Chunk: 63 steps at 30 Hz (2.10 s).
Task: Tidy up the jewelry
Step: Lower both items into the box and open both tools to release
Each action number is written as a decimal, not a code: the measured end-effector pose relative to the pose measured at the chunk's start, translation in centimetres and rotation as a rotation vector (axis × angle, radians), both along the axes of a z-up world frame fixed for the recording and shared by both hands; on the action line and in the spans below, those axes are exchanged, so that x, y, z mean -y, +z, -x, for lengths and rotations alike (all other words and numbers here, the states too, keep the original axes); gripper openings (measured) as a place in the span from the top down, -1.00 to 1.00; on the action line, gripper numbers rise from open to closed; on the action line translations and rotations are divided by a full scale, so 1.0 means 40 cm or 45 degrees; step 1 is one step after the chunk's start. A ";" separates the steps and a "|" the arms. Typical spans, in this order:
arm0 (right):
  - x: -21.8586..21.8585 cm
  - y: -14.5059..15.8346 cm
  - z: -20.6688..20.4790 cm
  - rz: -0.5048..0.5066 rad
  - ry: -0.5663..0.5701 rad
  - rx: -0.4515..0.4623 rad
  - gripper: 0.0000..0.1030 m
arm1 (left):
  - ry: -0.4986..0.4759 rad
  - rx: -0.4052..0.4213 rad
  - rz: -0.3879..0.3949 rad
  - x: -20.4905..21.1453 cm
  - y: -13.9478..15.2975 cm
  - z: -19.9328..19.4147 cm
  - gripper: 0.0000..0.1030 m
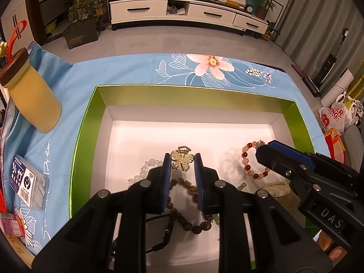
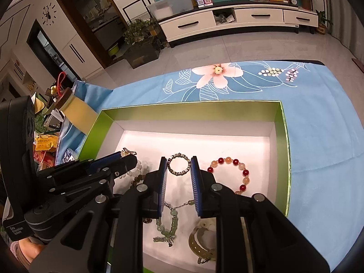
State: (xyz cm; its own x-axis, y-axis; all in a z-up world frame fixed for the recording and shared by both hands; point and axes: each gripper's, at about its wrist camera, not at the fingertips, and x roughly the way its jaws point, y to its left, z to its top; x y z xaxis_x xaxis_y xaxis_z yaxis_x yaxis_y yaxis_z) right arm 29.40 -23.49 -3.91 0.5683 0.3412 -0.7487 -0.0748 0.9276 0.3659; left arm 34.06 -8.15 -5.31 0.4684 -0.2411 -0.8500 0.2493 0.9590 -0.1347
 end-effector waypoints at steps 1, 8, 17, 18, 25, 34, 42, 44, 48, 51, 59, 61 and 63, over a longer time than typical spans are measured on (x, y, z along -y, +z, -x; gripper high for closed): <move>-0.002 0.000 -0.002 -0.001 0.000 -0.001 0.60 | 0.001 -0.001 0.000 0.001 0.000 -0.001 0.61; -0.001 -0.001 -0.005 0.004 -0.003 -0.006 0.60 | 0.002 -0.003 -0.006 0.003 -0.004 -0.002 0.61; 0.002 -0.006 -0.009 0.006 -0.009 -0.015 0.60 | 0.004 -0.006 -0.011 0.007 -0.011 -0.005 0.61; 0.002 -0.006 -0.009 0.006 -0.010 -0.015 0.60 | 0.004 -0.005 -0.013 0.007 -0.011 -0.006 0.61; 0.002 -0.010 -0.010 0.002 -0.013 -0.018 0.60 | 0.001 -0.004 -0.016 0.008 -0.016 -0.008 0.61; -0.001 -0.012 -0.013 0.006 -0.012 -0.019 0.60 | 0.006 -0.012 -0.019 0.006 -0.021 -0.010 0.61; 0.000 -0.011 -0.013 0.008 -0.013 -0.018 0.60 | 0.004 -0.013 -0.021 0.006 -0.022 -0.010 0.61; 0.000 -0.012 -0.014 0.006 -0.013 -0.019 0.60 | 0.004 -0.015 -0.018 0.004 -0.023 -0.011 0.61; -0.001 -0.011 -0.013 0.013 -0.012 -0.017 0.60 | 0.003 -0.010 -0.023 0.003 -0.025 -0.011 0.61; -0.004 -0.011 -0.014 0.013 -0.013 -0.018 0.59 | 0.004 -0.009 -0.023 0.002 -0.026 -0.010 0.61; 0.005 -0.007 -0.013 -0.015 -0.035 -0.025 0.58 | 0.013 -0.004 -0.012 -0.002 -0.015 0.000 0.36; 0.008 -0.005 -0.009 -0.024 -0.043 -0.022 0.58 | 0.017 0.002 -0.003 -0.005 -0.008 0.005 0.15; 0.015 0.000 0.005 -0.043 -0.044 -0.013 0.55 | 0.017 0.019 0.006 -0.006 0.004 0.018 -0.10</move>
